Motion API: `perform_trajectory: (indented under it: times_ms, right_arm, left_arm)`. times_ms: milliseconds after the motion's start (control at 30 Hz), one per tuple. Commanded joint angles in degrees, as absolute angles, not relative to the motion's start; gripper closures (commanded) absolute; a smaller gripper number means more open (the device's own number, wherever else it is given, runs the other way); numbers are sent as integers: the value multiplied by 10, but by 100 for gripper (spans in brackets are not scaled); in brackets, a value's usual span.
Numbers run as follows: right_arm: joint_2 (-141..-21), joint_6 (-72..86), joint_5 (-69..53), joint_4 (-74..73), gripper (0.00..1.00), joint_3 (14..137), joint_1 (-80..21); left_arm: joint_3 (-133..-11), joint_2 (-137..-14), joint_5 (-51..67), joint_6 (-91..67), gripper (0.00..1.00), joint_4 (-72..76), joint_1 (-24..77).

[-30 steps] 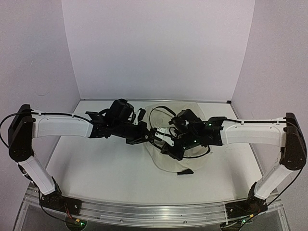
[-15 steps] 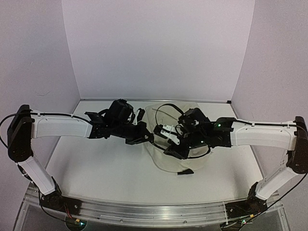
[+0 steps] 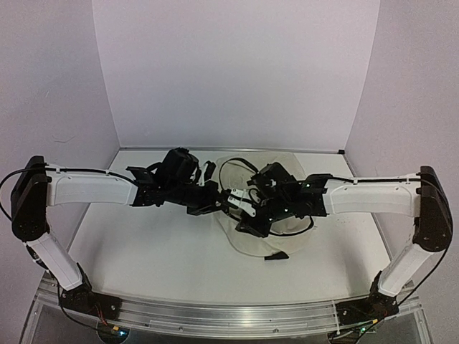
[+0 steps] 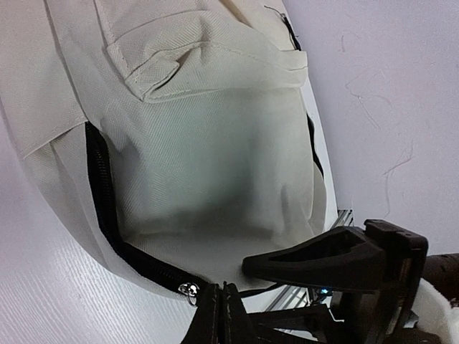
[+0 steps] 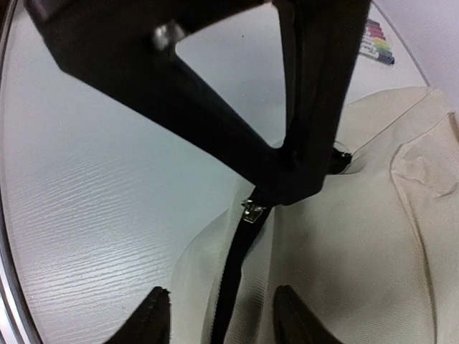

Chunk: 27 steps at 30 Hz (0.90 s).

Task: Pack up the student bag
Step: Zip the student bag at the center of the board.

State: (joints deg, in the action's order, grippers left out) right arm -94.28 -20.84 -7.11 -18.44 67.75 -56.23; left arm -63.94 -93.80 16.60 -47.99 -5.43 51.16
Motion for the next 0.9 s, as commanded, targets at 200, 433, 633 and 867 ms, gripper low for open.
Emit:
perform_trajectory:
  times_ms: [200, 433, 633, 867]
  right_arm:
    - [-890, -226, -67, -171, 100, 640, -566]
    - [-836, -250, -59, -181, 100, 576, -579]
    - [-794, -264, -64, -200, 100, 524, -591]
    - [-762, -271, -77, -213, 100, 489, -595]
  left_arm:
    - [-663, -933, 82, -484, 100, -67, 495]
    - [-700, -982, 50, -481, 100, -84, 459]
    - [-731, -1017, 37, -477, 100, -96, 429]
    - [-744, -1033, 38, -474, 100, -104, 393]
